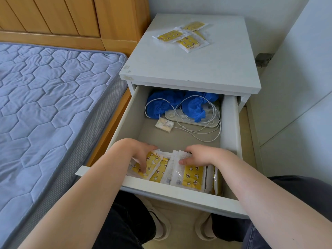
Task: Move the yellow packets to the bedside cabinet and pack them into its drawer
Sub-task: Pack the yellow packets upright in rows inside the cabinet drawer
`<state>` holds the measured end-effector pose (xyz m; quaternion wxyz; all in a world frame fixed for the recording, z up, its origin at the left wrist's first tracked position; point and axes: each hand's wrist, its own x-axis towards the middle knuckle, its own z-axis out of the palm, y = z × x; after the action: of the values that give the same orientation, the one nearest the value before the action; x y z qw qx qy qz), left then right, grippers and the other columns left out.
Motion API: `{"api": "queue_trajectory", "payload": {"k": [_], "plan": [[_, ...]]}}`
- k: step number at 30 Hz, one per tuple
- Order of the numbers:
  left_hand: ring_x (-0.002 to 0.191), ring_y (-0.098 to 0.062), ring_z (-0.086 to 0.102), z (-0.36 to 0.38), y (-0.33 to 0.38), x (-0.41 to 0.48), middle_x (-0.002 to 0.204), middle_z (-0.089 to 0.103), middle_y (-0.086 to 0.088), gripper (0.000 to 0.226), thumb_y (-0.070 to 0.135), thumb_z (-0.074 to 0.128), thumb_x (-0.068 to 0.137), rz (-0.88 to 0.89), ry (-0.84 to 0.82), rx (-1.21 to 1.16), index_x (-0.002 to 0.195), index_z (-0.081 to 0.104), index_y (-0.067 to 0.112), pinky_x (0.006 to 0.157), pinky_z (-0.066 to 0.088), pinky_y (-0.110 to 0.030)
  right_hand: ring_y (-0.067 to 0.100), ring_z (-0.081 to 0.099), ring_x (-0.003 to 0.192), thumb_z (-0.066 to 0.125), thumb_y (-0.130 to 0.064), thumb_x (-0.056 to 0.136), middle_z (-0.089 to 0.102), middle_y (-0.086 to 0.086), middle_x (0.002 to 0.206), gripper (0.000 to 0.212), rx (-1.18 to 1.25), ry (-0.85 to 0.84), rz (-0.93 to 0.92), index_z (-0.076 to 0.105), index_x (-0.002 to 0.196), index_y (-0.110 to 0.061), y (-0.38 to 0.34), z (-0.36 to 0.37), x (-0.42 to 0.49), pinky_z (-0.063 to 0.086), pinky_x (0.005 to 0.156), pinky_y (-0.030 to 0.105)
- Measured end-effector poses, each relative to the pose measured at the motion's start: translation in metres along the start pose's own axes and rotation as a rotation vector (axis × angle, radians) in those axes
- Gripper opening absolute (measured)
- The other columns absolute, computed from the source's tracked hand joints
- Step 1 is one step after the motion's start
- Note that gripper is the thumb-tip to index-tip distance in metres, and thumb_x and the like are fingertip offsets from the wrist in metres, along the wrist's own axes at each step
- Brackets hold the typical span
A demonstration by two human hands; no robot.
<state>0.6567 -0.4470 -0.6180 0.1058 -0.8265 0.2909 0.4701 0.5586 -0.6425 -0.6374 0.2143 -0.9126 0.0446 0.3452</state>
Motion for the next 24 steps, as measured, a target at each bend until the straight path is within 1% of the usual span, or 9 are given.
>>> {"api": "queue_trajectory", "payload": {"k": [3, 6, 12, 17, 22, 24], "plan": [[0.138, -0.024, 0.032, 0.000, 0.001, 0.001, 0.152, 0.031, 0.001, 0.101, 0.022, 0.078, 0.078, 0.005, 0.009, 0.017, 0.153, 0.011, 0.026, 0.111, 0.031, -0.039, 0.022, 0.058, 0.103, 0.050, -0.053, 0.091, 0.060, 0.004, 0.119, 0.051, -0.003, 0.031, 0.002, 0.056, 0.125, -0.015, -0.002, -0.001, 0.001, 0.048, 0.087, 0.035], [0.138, -0.023, 0.032, 0.001, 0.002, 0.002, 0.152, 0.031, 0.002, 0.101, 0.026, 0.078, 0.078, 0.009, 0.019, 0.040, 0.153, 0.011, 0.027, 0.111, 0.031, -0.039, 0.022, 0.058, 0.101, 0.048, -0.052, 0.093, 0.060, 0.004, 0.118, 0.049, -0.025, 0.051, -0.003, 0.055, 0.124, -0.015, -0.005, 0.000, 0.001, 0.048, 0.083, 0.034], [0.136, -0.022, 0.035, 0.001, 0.005, 0.001, 0.149, 0.035, 0.002, 0.092, 0.031, 0.076, 0.080, 0.017, 0.056, 0.040, 0.152, 0.017, 0.026, 0.109, 0.033, -0.038, 0.021, 0.059, 0.103, 0.046, -0.052, 0.094, 0.060, 0.003, 0.121, 0.050, -0.009, 0.121, -0.005, 0.055, 0.128, -0.016, -0.008, -0.002, 0.000, 0.051, 0.087, 0.037], [0.134, -0.022, 0.039, -0.001, 0.004, 0.002, 0.148, 0.039, 0.002, 0.080, 0.030, 0.069, 0.086, 0.032, 0.082, -0.026, 0.151, 0.022, 0.027, 0.107, 0.035, -0.037, 0.019, 0.059, 0.101, 0.044, -0.051, 0.094, 0.061, 0.002, 0.118, 0.047, 0.013, 0.148, -0.009, 0.058, 0.123, -0.017, -0.009, -0.003, 0.000, 0.051, 0.085, 0.036], [0.128, -0.020, 0.045, 0.002, 0.003, 0.005, 0.141, 0.045, 0.003, 0.078, 0.029, 0.074, 0.082, 0.052, 0.104, -0.008, 0.147, 0.031, 0.026, 0.104, 0.037, -0.035, 0.019, 0.059, 0.099, 0.044, -0.051, 0.094, 0.062, 0.002, 0.116, 0.046, 0.015, 0.144, -0.009, 0.058, 0.122, -0.017, -0.011, -0.002, 0.000, 0.052, 0.085, 0.038], [0.127, -0.020, 0.044, 0.004, 0.005, 0.006, 0.140, 0.046, 0.004, 0.078, 0.034, 0.076, 0.079, 0.066, 0.128, 0.038, 0.145, 0.034, 0.026, 0.105, 0.036, -0.035, 0.020, 0.060, 0.097, 0.044, -0.051, 0.095, 0.063, 0.003, 0.113, 0.046, 0.008, 0.141, -0.012, 0.059, 0.120, -0.016, -0.011, -0.002, 0.000, 0.052, 0.085, 0.038]]}}
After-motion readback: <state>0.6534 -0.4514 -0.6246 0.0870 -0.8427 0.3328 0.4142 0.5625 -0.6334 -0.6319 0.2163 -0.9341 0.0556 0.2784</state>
